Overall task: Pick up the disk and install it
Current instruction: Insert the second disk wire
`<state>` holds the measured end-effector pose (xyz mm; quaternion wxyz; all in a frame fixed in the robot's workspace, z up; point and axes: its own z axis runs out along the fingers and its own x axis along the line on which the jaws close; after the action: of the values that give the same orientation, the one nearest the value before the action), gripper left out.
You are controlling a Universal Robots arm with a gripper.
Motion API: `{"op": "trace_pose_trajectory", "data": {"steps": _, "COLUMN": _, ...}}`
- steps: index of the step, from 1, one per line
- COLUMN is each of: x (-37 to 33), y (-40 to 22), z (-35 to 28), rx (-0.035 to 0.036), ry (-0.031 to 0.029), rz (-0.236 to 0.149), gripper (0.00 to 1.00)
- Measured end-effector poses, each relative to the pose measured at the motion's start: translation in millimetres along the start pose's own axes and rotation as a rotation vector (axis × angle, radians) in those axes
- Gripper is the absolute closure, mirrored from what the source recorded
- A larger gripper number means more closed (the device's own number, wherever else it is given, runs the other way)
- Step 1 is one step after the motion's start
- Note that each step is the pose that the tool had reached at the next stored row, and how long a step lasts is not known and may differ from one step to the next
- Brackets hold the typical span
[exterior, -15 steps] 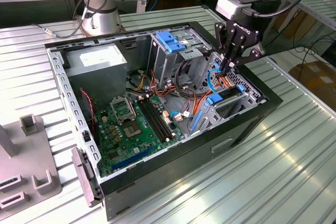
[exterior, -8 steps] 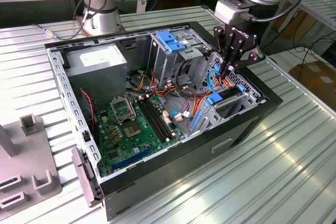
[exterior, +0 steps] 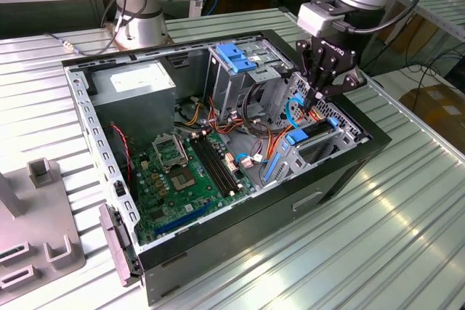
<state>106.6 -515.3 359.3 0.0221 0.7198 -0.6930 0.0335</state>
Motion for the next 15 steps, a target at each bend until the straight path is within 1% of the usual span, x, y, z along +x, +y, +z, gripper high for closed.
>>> {"op": "trace_pose_trajectory", "data": {"steps": 5, "x": 0.0, "y": -0.1, "z": 0.0, "rx": 0.0000, "ry": 0.0002, "rz": 0.000, "gripper": 0.89}}
{"op": "trace_pose_trajectory", "data": {"steps": 8, "x": 0.0, "y": -0.1, "z": 0.0, "rx": 0.0000, "ry": 0.0003, "rz": 0.000, "gripper": 0.71}}
{"op": "trace_pose_trajectory", "data": {"steps": 10, "x": 0.0, "y": -0.1, "z": 0.4, "rx": 0.0000, "ry": 0.0018, "rz": 0.000, "gripper": 0.58}}
{"op": "trace_pose_trajectory", "data": {"steps": 11, "x": -0.1, "y": -0.1, "z": 0.9, "rx": -0.0001, "ry": 0.0032, "rz": 0.000, "gripper": 0.58}}
{"op": "trace_pose_trajectory", "data": {"steps": 12, "x": -0.1, "y": -0.1, "z": 1.5, "rx": -0.0002, "ry": 0.0059, "rz": 0.000, "gripper": 0.58}}
{"op": "trace_pose_trajectory", "data": {"steps": 15, "x": -0.1, "y": 0.0, "z": 1.9, "rx": -0.0004, "ry": 0.0099, "rz": 0.000, "gripper": 0.59}}
